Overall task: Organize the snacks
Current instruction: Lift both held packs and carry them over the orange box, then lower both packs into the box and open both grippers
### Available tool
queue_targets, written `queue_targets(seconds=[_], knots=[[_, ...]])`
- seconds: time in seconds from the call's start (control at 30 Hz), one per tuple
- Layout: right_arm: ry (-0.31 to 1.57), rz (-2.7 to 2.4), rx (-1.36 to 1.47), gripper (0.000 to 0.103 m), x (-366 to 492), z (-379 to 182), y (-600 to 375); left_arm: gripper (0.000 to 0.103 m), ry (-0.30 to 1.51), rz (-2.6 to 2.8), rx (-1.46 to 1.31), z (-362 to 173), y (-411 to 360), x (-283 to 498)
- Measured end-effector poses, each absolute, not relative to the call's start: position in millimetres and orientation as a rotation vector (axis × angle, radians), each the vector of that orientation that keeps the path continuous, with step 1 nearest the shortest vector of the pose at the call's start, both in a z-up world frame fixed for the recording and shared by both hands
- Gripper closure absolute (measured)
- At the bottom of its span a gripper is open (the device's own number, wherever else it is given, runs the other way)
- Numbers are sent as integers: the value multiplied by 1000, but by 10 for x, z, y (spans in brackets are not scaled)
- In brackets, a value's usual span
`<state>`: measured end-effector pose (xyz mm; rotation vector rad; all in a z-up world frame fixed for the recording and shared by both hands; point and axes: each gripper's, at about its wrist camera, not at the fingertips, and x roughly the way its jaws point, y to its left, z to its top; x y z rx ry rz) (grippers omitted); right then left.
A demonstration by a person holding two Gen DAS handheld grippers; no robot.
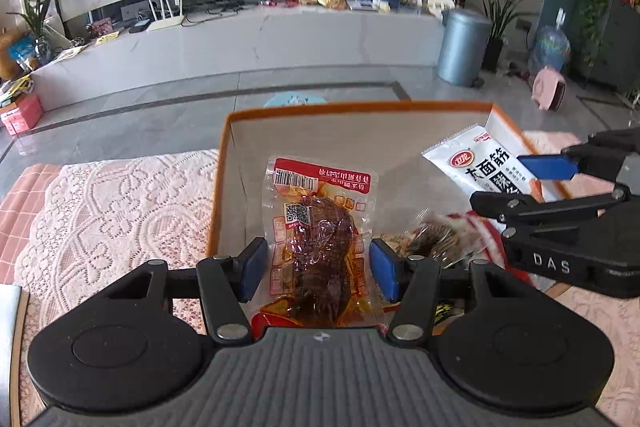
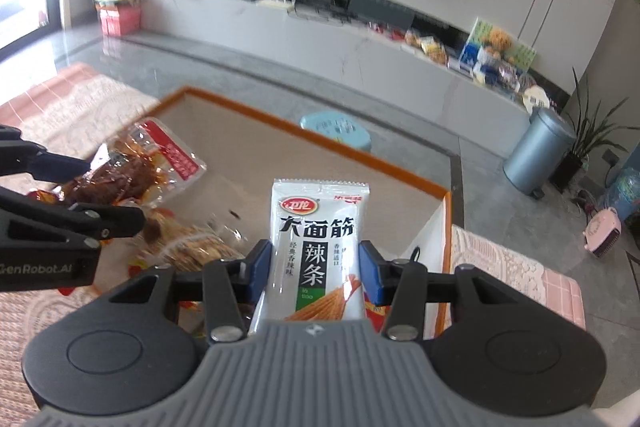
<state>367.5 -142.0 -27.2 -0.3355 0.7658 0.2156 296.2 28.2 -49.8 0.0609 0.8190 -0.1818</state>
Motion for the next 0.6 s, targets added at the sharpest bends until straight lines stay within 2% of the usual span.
queue_targets(seconds=[0.6], knots=[[930, 163, -397, 57, 4114, -774, -1475, 39, 874, -79, 232, -777, 64, 3169]])
